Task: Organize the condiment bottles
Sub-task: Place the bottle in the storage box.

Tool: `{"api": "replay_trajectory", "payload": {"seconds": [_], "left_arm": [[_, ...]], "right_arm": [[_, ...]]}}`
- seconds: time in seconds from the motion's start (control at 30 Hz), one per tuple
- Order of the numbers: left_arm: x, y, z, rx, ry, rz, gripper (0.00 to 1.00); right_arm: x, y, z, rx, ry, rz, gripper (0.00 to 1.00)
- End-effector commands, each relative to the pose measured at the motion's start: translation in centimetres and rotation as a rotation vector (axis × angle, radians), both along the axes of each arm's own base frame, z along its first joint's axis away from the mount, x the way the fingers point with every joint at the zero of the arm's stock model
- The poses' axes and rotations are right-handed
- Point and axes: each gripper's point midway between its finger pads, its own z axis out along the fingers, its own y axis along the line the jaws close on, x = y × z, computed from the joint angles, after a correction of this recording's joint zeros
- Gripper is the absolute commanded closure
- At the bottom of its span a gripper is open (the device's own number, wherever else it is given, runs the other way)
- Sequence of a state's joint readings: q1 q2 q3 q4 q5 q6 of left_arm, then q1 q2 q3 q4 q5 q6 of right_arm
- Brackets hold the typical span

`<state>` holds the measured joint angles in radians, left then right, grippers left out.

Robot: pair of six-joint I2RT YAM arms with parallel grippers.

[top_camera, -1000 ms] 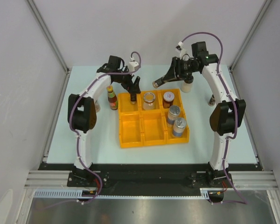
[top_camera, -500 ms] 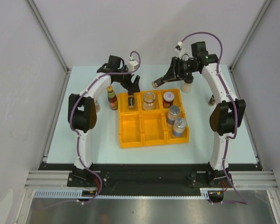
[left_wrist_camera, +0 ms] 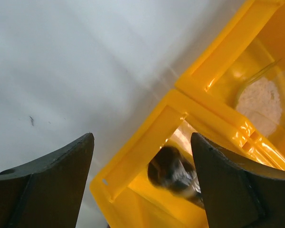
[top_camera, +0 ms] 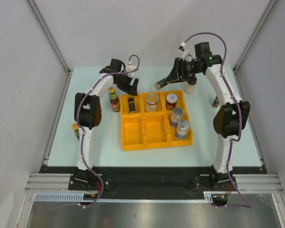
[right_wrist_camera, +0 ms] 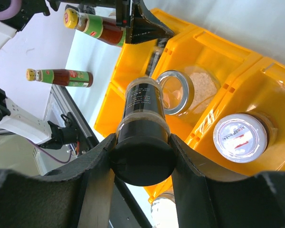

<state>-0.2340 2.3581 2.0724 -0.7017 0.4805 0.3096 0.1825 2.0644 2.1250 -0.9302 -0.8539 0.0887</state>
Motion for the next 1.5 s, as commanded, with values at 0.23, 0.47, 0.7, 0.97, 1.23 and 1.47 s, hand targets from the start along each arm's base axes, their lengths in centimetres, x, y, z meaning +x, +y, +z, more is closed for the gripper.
{"api": "replay_trajectory", "payload": {"seconds": [0.23,0.47,0.7,0.97,1.23,1.47], "left_arm": [[-1.7,0.0,2.2,-0.033,0.052,0.007,0.13],[-3.4,0.3,5.5,-0.04,0.083,0.02,0.17],[-6.0,-0.5,9.9,-0.129,0.134,0.095,0.16],[-8.0,-0.1,8.2,-0.094,0.265,0.257,0.15],[-7.3,0.5,5.1,0.008,0.273,0.39,0.14],[-7.3,-0.9,2.1,0.1,0.275,0.393,0.14]], "right_arm": [[-0.9,0.7,4.4,0.033,-0.107,0.031,0.8],[-1.3,1.2,4.3,0.019,-0.111,0.045,0.8],[-1.4,1.6,4.2,0.011,-0.115,0.056,0.8],[-1.9,2.0,4.5,0.002,-0.132,0.07,0.79],[-2.0,2.1,4.6,0.007,-0.131,0.078,0.79],[-2.1,2.0,4.5,0.01,-0.128,0.084,0.79]]}}
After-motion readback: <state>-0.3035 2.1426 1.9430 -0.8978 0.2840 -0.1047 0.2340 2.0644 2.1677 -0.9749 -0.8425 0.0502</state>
